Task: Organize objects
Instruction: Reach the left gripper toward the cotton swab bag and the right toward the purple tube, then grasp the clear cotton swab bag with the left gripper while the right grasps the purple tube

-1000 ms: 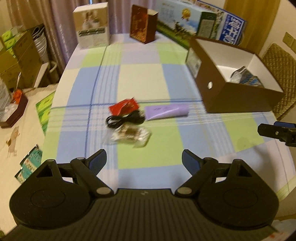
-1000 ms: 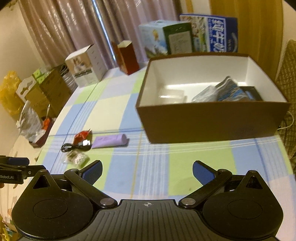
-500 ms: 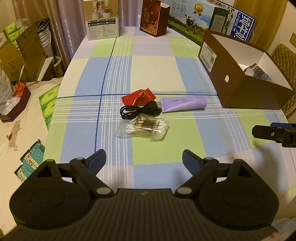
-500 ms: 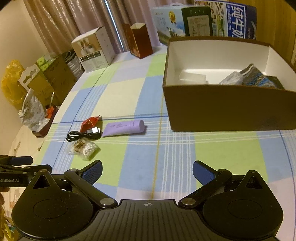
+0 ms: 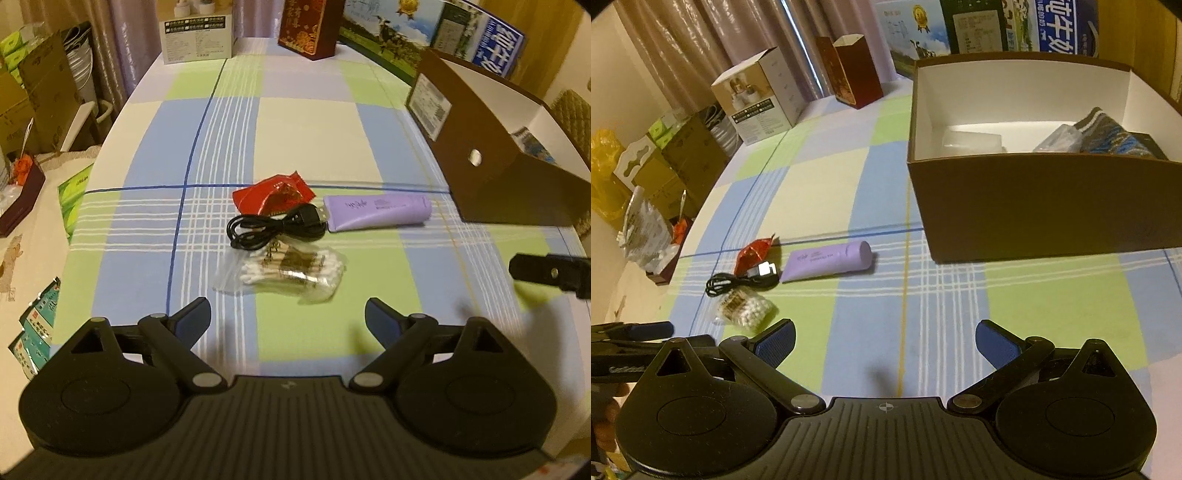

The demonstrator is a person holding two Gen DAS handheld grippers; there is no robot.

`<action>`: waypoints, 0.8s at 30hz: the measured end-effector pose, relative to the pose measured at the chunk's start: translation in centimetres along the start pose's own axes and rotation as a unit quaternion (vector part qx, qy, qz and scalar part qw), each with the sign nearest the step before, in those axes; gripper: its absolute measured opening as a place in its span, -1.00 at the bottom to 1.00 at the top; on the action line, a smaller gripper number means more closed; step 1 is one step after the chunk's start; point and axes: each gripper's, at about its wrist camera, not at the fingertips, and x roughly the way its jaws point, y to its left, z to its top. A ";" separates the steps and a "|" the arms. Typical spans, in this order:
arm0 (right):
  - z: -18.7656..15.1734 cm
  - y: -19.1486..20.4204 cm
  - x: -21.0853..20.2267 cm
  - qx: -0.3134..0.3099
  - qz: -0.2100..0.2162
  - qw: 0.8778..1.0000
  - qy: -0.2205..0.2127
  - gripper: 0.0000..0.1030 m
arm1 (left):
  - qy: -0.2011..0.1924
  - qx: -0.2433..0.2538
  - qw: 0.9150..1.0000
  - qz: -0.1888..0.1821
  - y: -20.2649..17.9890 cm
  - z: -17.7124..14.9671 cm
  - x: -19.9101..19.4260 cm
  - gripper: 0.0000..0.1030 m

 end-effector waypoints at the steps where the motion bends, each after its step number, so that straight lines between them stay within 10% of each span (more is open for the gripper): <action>1: 0.2 0.2 0.3 -0.002 0.002 1.000 -0.003 0.95 | 0.002 -0.007 1.000 0.002 0.0 0.2 0.4 0.71; 4: 0.8 1.1 1.2 -0.026 0.006 1.000 -0.015 0.74 | 0.006 -0.032 0.999 0.010 0.2 1.0 1.6 0.71; 9: 2.1 2.9 3.8 -0.065 0.028 0.997 -0.019 -0.42 | 0.004 -0.075 0.997 0.028 0.7 2.2 3.2 0.71; 24: 4.8 4.2 11.7 -0.094 0.020 0.995 -0.005 -0.58 | 0.002 -0.065 0.996 0.066 0.6 2.6 6.6 0.83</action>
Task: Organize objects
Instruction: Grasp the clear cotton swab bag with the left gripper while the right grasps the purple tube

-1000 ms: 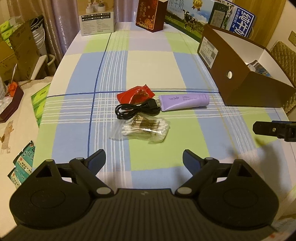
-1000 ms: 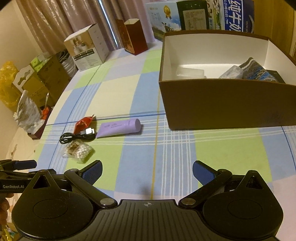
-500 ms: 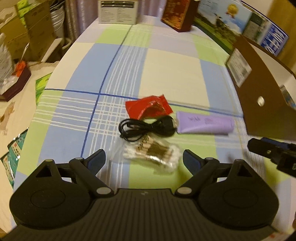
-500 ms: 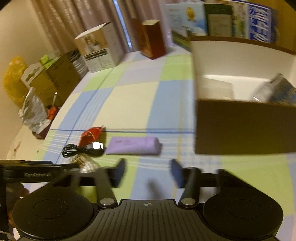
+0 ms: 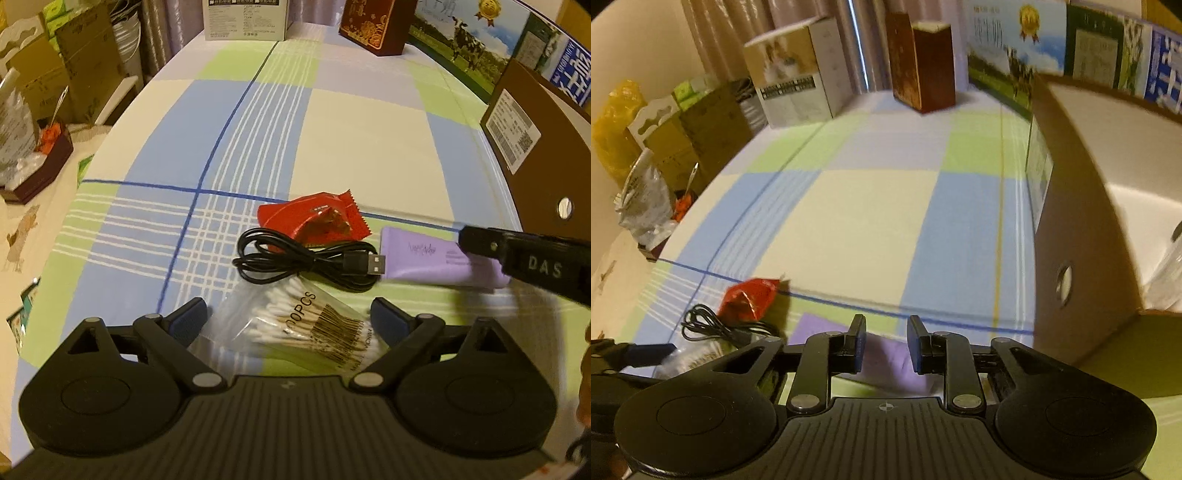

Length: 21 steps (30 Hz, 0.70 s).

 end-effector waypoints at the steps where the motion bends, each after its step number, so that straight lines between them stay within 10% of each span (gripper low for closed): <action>1: 0.1 -0.3 0.0 0.005 0.007 1.000 0.003 -0.58 | -0.002 0.003 1.000 0.000 0.3 -0.1 -0.1 0.81; 10: -1.3 0.1 -0.8 0.019 0.053 0.997 0.056 -0.37 | -0.004 0.015 1.000 -0.005 5.2 -1.8 -1.8 0.72; 13: -1.5 0.4 -1.5 0.000 0.040 0.998 0.039 0.36 | 0.004 0.008 1.000 -0.003 6.2 -2.0 -2.6 0.71; 21: -1.5 1.1 -1.2 -0.033 0.029 0.998 0.040 0.39 | 0.030 -0.043 0.999 0.014 6.6 -2.3 -3.1 0.75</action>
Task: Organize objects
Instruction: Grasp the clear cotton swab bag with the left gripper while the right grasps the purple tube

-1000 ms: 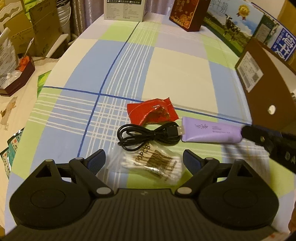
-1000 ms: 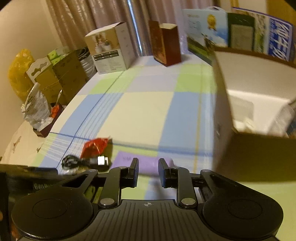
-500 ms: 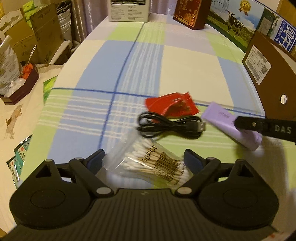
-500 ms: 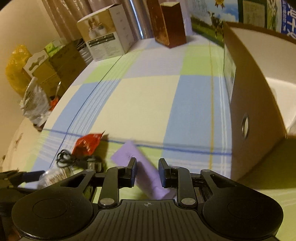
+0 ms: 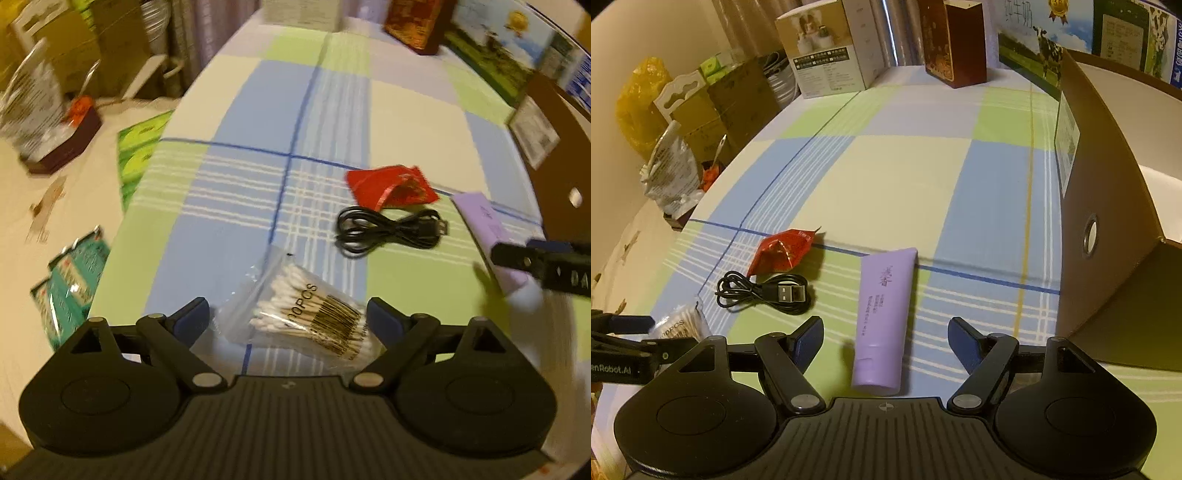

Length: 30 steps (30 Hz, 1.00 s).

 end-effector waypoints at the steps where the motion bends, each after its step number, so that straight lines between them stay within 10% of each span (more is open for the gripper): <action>1: 0.0 0.1 0.1 0.000 0.000 1.000 0.000 0.39 | 0.003 -0.015 1.000 0.014 0.1 0.1 0.0 0.75; 13: -0.4 -0.5 -0.1 0.012 -0.005 1.000 0.002 0.39 | 0.029 -0.075 0.997 -0.020 -0.6 -0.2 -0.1 0.53; 30: 0.4 0.7 2.2 -0.025 -0.018 1.000 -0.001 0.33 | -0.016 0.060 0.998 0.002 -2.8 0.9 1.6 -0.27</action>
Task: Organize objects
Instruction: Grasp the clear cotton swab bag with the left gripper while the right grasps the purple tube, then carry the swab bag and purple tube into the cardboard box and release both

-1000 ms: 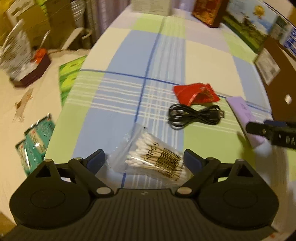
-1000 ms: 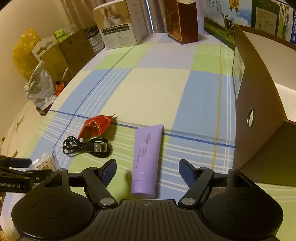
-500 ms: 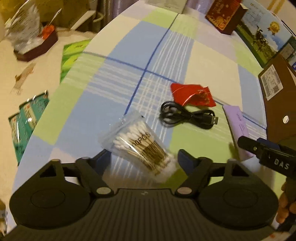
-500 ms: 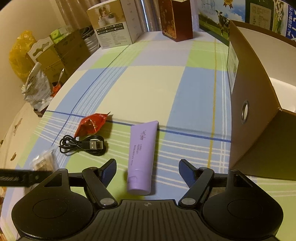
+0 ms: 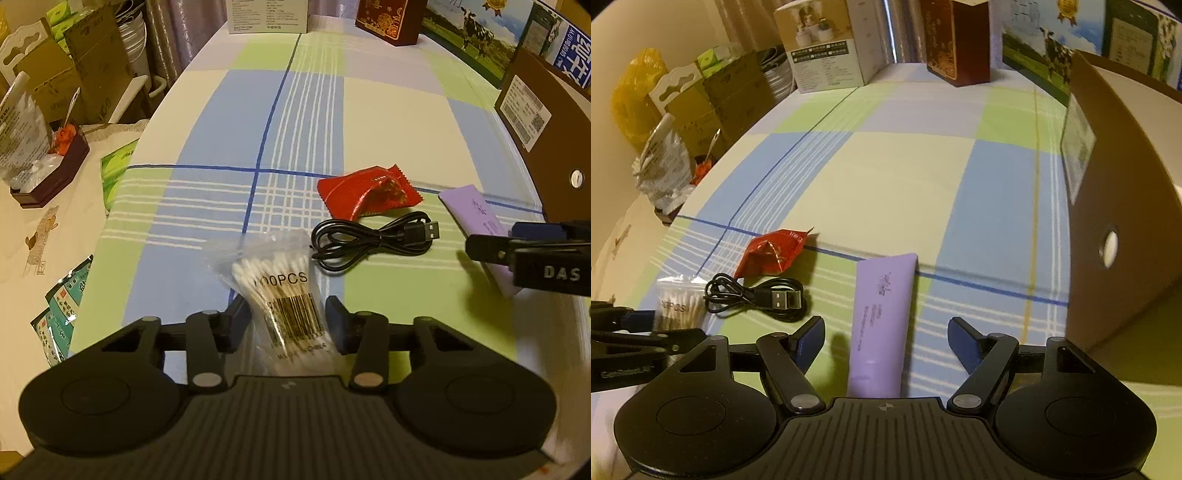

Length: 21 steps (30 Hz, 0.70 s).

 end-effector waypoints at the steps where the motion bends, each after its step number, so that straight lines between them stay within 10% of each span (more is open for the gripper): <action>1: 0.0 0.1 0.2 -0.007 -0.004 1.000 0.000 0.25 | 0.000 0.000 1.000 0.001 0.0 0.0 0.0 -0.32; 5: -0.4 0.8 0.4 -0.048 -0.020 0.999 -0.005 -0.38 | 0.001 -0.005 1.000 0.000 0.4 -0.2 -0.2 -0.41; 21: -6.9 1.0 -4.9 -0.067 0.003 0.997 0.024 -0.38 | 0.024 0.016 0.999 -0.013 -0.4 -4.5 -3.1 -0.54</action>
